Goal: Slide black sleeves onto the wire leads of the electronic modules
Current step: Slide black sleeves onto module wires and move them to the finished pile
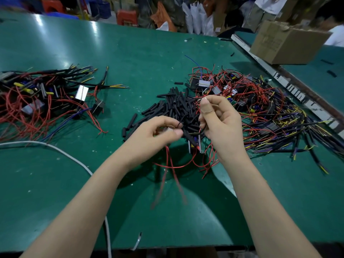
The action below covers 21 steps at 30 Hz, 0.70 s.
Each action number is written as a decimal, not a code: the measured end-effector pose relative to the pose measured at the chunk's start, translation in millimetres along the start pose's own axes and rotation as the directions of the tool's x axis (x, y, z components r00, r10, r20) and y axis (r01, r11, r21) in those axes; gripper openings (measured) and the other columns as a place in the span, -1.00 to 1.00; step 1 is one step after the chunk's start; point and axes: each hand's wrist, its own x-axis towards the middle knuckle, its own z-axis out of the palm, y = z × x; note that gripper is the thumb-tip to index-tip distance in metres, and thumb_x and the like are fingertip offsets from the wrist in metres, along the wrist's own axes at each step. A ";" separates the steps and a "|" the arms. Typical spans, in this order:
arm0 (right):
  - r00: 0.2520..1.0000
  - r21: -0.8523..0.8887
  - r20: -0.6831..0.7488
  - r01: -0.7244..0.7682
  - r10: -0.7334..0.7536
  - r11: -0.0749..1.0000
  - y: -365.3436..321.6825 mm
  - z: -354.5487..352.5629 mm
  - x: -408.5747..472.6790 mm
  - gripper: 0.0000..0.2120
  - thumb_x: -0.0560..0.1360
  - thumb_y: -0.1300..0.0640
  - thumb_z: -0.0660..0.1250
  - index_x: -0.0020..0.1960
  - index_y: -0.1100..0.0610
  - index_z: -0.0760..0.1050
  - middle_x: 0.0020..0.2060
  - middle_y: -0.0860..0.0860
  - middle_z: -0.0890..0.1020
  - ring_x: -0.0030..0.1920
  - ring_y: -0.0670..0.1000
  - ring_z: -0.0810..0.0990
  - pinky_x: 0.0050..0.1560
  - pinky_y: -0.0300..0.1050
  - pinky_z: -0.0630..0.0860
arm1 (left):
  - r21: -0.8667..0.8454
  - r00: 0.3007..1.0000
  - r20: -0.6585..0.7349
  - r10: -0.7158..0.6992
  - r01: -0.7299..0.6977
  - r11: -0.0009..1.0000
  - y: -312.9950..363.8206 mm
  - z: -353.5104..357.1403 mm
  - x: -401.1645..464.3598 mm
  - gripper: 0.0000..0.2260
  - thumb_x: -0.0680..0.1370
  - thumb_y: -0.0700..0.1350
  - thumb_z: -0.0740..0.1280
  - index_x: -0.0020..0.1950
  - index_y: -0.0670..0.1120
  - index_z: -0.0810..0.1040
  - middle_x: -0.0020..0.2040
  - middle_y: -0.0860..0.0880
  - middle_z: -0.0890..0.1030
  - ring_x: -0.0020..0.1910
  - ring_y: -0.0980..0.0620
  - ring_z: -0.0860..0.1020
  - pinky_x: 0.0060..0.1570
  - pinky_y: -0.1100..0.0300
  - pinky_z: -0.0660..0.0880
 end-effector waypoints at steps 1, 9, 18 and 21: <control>1.000 -0.008 0.012 0.005 -0.005 1.000 0.3 0.4 -0.5 -0.90 0.58 0.12 0.29 -0.10 0.00 0.51 -0.42 -0.13 0.51 -0.39 -0.14 0.46 -0.41 -0.38 0.37 | 0.084 0.999 0.005 0.035 -0.035 0.996 -1.0 0.7 -1.2 -0.85 0.44 0.10 0.44 -0.02 0.14 0.60 -0.08 0.14 0.58 -0.16 0.34 0.49 -0.11 0.47 0.37; 0.998 -0.041 0.066 -0.009 0.012 0.999 -0.3 6.5 -5.5 -0.94 0.57 0.13 0.30 -0.06 0.03 0.54 -0.41 -0.18 0.52 -0.45 -0.16 0.46 -0.52 -0.28 0.35 | 0.213 0.985 0.067 0.157 -0.168 0.962 -3.9 5.1 -1.5 -0.65 0.25 0.27 0.40 -0.06 0.14 0.58 0.04 0.16 0.47 0.06 0.35 0.44 -0.04 0.58 0.27; 0.978 -0.037 0.001 -0.207 0.208 0.978 3.8 8.7 -4.0 -0.91 0.58 0.13 0.29 -0.10 0.08 0.52 -0.54 -0.11 0.47 -0.55 -0.15 0.41 -0.56 -0.29 0.34 | 0.293 0.905 0.017 0.425 -0.411 0.863 -2.4 5.8 -3.1 -0.72 0.34 0.13 0.46 0.01 0.15 0.57 0.24 -0.02 0.35 0.26 0.08 0.40 0.29 0.22 0.34; 0.931 0.057 0.023 -0.364 0.364 0.930 4.7 10.3 -1.1 -0.89 0.57 0.17 0.29 -0.13 0.08 0.52 -0.45 -0.07 0.50 -0.53 -0.14 0.43 -0.54 -0.28 0.37 | 0.317 0.919 0.017 0.393 -0.378 0.870 -0.7 8.2 -3.4 -0.91 0.43 0.09 0.38 -0.09 0.15 0.59 0.25 0.01 0.36 0.29 -0.02 0.37 0.34 0.06 0.29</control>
